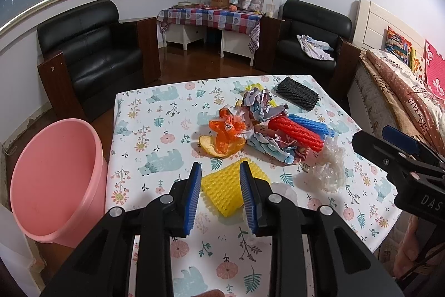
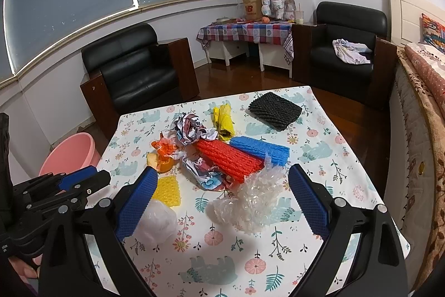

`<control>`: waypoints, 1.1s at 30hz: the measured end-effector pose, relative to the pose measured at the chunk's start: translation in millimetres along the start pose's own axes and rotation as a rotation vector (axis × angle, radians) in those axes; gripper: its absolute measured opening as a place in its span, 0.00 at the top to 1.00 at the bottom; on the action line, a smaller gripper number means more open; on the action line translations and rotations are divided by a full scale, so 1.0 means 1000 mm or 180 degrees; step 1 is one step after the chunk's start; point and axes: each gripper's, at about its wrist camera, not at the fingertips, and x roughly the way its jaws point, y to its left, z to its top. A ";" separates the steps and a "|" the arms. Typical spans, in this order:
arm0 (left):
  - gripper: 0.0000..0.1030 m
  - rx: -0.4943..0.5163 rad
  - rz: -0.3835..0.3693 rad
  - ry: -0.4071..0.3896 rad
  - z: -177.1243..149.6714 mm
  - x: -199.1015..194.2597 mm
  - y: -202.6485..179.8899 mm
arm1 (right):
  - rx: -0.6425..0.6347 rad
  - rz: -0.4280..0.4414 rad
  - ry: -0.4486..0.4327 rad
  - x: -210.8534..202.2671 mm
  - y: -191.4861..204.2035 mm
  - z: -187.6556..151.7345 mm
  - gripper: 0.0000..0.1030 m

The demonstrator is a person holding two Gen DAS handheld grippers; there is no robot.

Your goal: Collect trash

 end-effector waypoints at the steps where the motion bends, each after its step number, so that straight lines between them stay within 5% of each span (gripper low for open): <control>1: 0.73 -0.0004 -0.0005 0.0001 -0.001 0.000 0.000 | -0.0001 -0.0001 -0.0001 0.000 0.000 0.000 0.08; 10: 0.73 -0.0074 -0.0081 0.0071 -0.010 0.002 0.001 | 0.0027 0.0001 0.0006 0.001 -0.002 -0.004 0.08; 21: 0.58 -0.0080 -0.0194 0.0075 -0.009 -0.002 -0.001 | 0.0085 0.0004 0.0018 0.002 -0.010 -0.004 0.08; 33: 0.58 -0.0299 -0.0222 0.0148 -0.012 -0.001 0.015 | 0.0179 -0.0084 -0.0011 0.001 -0.033 -0.010 0.08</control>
